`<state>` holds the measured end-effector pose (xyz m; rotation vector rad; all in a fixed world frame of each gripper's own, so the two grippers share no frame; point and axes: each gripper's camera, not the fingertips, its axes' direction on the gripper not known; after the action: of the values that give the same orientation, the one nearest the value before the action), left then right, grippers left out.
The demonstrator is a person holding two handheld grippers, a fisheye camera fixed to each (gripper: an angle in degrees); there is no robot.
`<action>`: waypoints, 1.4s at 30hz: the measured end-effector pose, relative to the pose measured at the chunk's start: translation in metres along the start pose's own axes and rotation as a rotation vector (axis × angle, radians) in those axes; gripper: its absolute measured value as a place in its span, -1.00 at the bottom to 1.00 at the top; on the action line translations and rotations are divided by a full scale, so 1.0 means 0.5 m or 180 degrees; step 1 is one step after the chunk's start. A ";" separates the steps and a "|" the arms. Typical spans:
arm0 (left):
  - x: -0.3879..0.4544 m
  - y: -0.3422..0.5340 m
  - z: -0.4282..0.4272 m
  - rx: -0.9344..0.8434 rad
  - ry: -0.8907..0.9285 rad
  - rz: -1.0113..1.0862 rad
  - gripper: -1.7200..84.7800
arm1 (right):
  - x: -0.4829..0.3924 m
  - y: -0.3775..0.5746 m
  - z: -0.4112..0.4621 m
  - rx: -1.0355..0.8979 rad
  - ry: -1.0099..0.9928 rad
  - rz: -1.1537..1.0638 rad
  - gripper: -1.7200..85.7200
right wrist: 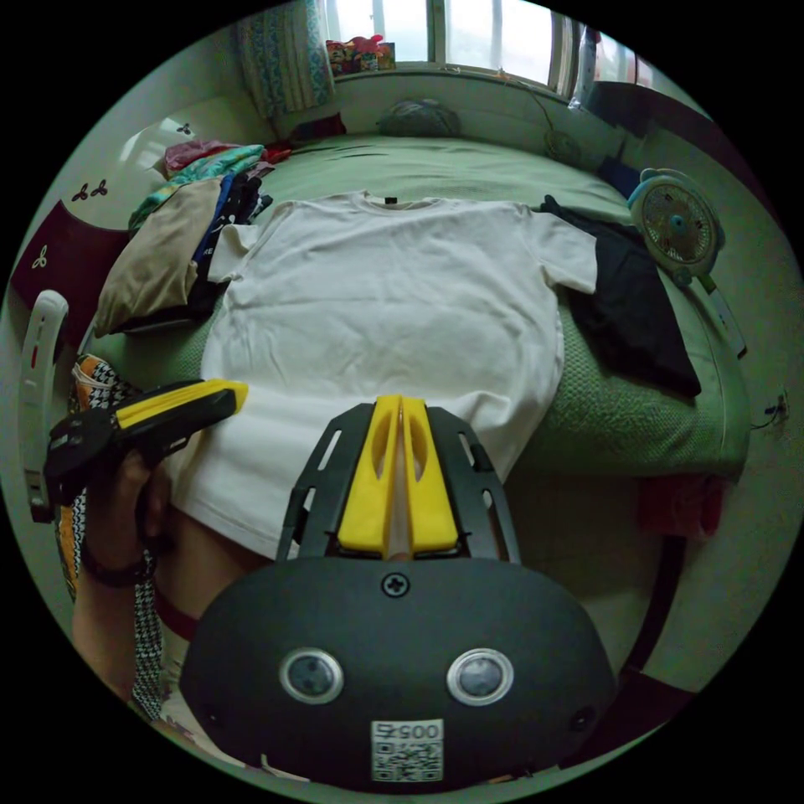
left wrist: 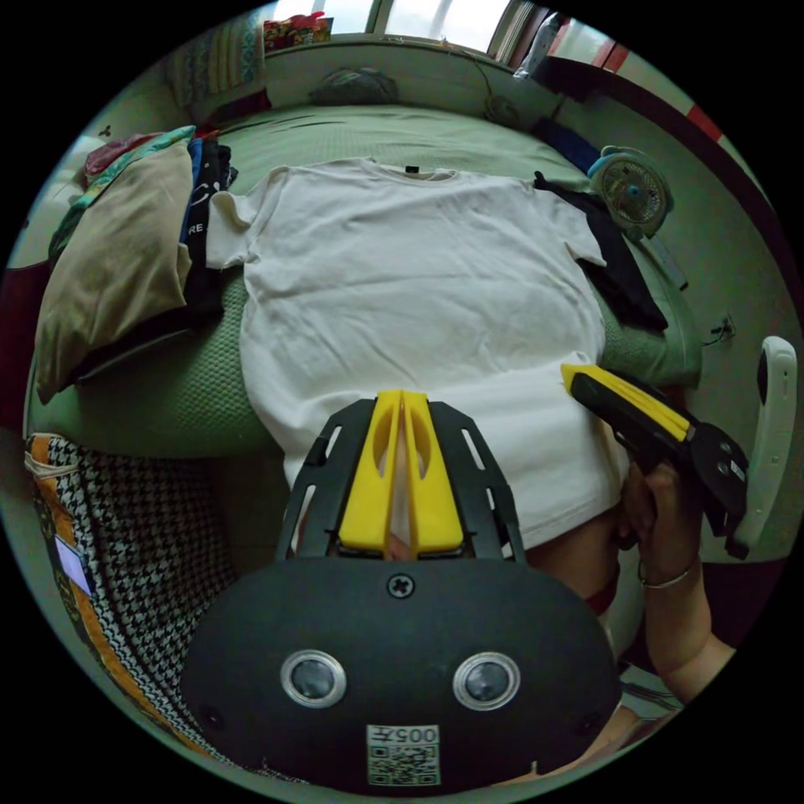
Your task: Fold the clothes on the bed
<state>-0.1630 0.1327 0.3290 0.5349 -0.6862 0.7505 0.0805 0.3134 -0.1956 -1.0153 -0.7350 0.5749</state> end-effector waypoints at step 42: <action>-0.013 0.014 0.001 0.0002 -0.0005 -0.0015 -0.97 | 0.021 0.020 -0.005 -0.0001 -0.0069 0.0039 -0.98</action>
<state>-0.1720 0.1339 0.3259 0.5374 -0.6860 0.7460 0.0878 0.3238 -0.2023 -1.0158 -0.7486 0.5972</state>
